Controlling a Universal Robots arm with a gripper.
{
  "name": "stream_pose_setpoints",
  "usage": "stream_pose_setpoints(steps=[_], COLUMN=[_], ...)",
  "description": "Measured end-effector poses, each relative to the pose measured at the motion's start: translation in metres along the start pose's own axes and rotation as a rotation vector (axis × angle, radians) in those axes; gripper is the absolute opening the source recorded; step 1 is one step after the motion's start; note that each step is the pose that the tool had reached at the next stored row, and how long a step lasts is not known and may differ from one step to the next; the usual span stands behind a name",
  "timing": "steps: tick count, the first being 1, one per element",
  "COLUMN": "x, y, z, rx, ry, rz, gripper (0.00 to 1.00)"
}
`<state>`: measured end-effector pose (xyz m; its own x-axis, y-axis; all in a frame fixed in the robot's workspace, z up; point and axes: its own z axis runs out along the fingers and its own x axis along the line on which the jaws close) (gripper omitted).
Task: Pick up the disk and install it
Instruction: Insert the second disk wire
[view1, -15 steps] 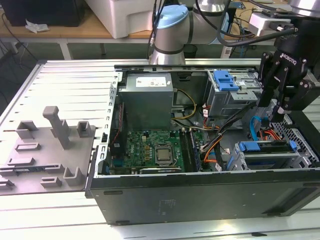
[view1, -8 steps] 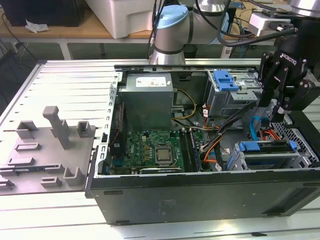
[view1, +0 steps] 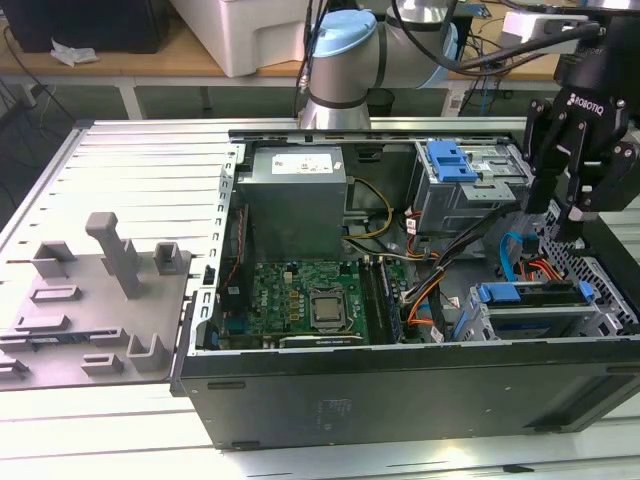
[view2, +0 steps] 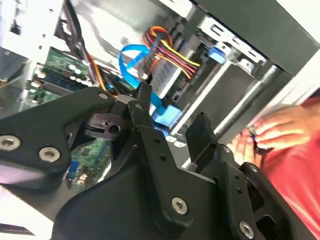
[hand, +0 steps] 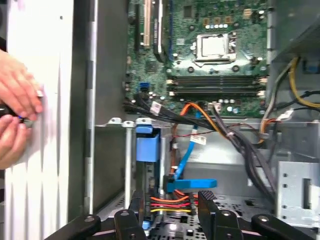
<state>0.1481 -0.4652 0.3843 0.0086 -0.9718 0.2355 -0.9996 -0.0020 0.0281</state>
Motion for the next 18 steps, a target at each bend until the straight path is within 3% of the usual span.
stream_pose_setpoints(steps=[2, 4, 7, 9, 10, 11, 13, 15, 18], x=[-0.0005, -0.0024, -0.0109, -0.0156, -0.0182, -0.0203, -0.0237, -0.0271, -0.0355], y=[0.0000, 0.0002, 0.0003, 0.0003, 0.0003, 0.0006, 0.0029, 0.0062, 0.0110], z=[0.0000, -0.0004, -0.0025, -0.0036, -0.0042, -0.0045, -0.0043, -0.0036, -0.0024], rx=[0.0010, 0.0024, 0.0027, 0.0024, 0.0021, 0.0020, 0.0026, 0.0049, 0.0098], ry=[0.0123, 0.0181, 0.0394, 0.0971, 0.1352, 0.1571, 0.1786, 0.1882, 0.1958], rz=[0.002, 0.003, 0.004, 0.005, 0.006, 0.007, 0.007, 0.008, 0.010], gripper=[0.55, 0.55, 0.55, 0.55, 0.55, 0.55, 0.55, 0.55, 0.55])
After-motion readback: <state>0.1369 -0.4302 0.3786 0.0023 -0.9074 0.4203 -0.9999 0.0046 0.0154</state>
